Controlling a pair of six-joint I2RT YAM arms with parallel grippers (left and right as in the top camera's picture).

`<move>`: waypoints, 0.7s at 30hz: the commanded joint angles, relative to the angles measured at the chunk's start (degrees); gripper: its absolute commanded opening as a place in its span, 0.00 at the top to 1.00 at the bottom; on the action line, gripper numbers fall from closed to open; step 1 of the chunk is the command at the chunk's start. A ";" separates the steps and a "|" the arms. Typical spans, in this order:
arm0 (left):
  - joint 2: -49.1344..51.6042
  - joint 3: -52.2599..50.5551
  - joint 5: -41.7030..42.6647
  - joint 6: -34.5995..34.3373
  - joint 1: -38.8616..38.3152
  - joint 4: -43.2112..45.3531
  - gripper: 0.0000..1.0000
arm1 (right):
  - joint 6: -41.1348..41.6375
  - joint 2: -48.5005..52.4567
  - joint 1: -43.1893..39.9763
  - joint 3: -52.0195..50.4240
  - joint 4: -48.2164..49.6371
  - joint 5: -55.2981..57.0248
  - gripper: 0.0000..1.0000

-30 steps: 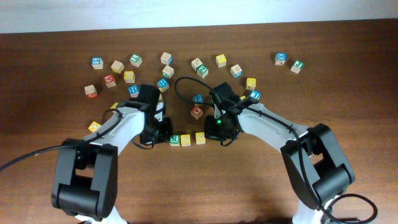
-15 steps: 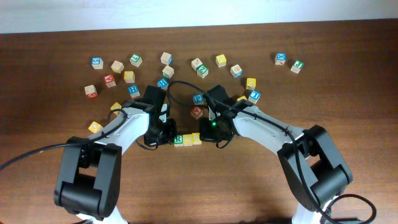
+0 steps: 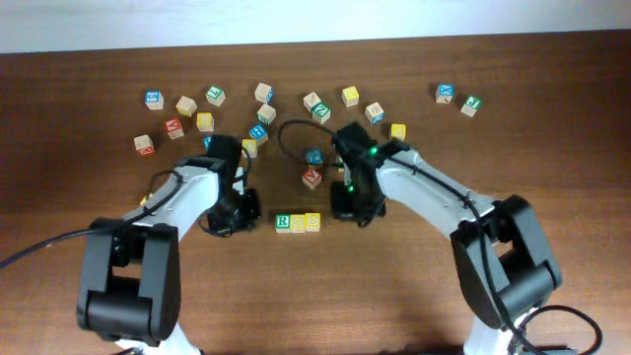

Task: Spell out RSS

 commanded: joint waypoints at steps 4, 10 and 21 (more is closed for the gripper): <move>-20.13 1.73 -3.45 2.19 8.87 -4.81 0.92 | -3.76 -0.11 -1.46 24.79 -18.82 4.94 0.96; -23.80 1.31 -3.48 2.16 12.44 -7.32 0.01 | -3.72 1.73 -0.55 25.66 -15.93 4.63 0.96; -22.91 1.27 -9.01 -0.22 12.39 -8.15 0.01 | -1.70 14.97 7.21 25.22 -12.26 2.12 0.96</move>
